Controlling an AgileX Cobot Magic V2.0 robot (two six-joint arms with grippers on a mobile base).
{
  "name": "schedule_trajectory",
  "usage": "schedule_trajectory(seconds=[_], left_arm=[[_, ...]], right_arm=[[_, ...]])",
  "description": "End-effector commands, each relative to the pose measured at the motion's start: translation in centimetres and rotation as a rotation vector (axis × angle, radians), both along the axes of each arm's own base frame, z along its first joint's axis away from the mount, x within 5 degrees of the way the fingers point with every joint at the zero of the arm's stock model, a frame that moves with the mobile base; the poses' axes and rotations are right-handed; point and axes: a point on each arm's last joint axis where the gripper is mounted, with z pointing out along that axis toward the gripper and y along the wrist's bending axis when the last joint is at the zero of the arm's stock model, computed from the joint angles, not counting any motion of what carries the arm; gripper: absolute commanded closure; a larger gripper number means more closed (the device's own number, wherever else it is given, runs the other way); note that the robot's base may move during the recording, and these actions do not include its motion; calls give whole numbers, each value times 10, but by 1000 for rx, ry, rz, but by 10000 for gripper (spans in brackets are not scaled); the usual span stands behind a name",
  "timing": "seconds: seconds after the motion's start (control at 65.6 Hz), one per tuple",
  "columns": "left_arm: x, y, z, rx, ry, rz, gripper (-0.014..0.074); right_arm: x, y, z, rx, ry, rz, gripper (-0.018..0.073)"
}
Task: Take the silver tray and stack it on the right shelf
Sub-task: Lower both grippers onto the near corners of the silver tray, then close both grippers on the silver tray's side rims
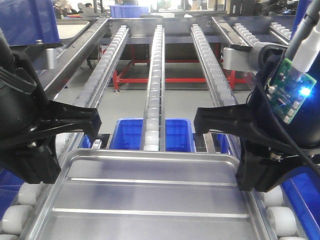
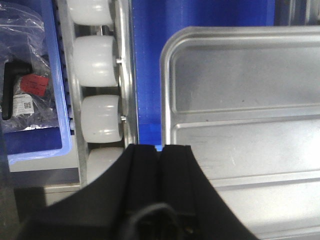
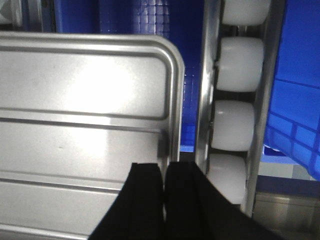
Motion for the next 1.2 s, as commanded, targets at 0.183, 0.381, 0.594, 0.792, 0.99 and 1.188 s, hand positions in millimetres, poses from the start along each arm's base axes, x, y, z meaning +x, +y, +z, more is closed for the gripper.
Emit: schedule_trajectory(seconds=[0.183,0.381,0.594,0.792,0.99,1.188], left_arm=[[1,-6,15,-63,-48,-4,352],[3,-7,10,-49,-41,-8,269],[5,-8,2,-25,-18,-8,316],[7,-11,-10,7,12,-9,319],[8,-11,-12,10,16,-10,319],[8,-11,-12,10,16,-10,319]], right_arm=[[5,3,15,29,-66,18,167],[8,5,5,11,-39,19,154],[9,6,0,2,-25,19,154],[11,8,0,16,-43,21,154],[12,8,0,23,-52,22,154],[12,8,0,23,-52,22,154]])
